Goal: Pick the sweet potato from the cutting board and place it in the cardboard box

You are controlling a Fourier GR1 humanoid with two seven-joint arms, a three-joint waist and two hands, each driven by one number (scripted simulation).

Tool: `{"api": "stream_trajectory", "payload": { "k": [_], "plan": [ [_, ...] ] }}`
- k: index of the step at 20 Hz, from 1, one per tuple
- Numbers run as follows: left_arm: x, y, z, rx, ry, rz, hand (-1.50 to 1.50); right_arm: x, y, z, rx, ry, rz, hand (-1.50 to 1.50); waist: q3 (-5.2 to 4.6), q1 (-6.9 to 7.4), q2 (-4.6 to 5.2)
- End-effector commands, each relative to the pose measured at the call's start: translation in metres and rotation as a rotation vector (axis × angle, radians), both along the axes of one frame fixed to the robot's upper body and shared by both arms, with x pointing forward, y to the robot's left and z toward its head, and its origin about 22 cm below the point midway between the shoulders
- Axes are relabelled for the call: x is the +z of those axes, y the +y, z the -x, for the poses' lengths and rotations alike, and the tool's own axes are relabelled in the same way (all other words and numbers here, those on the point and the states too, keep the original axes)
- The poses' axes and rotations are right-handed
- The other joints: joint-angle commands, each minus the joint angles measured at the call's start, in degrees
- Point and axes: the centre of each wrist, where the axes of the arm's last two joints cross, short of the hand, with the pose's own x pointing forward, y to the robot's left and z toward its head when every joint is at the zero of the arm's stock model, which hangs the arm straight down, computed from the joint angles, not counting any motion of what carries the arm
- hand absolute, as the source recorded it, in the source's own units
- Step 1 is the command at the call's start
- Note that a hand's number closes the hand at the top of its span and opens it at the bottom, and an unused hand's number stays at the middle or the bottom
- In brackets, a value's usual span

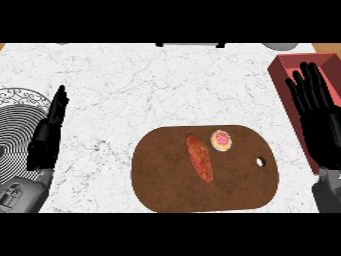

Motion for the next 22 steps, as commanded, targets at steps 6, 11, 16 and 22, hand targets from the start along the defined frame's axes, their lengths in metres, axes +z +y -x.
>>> {"api": "stream_trajectory", "payload": {
  "k": [6,11,16,22],
  "plan": [
    [0.047,-0.013,-0.017,-0.362,-0.069,-0.116,0.00,0.126,-0.007,-0.030,0.288,-0.278,0.201,-1.50,2.68,1.75,0.83],
    [0.050,0.002,-0.011,-0.414,-0.010,-0.073,0.00,0.086,-0.058,-0.044,0.326,-0.181,0.508,-1.50,2.76,1.58,1.03],
    [0.053,-0.003,-0.016,-0.409,-0.004,-0.055,0.00,0.073,-0.051,-0.048,0.472,-0.332,0.743,-1.50,2.77,1.76,1.18],
    [0.060,-0.006,-0.013,-0.417,-0.001,-0.062,0.00,0.088,-0.012,-0.045,0.546,-0.306,1.028,-1.50,2.65,1.53,0.65]
  ]
}}
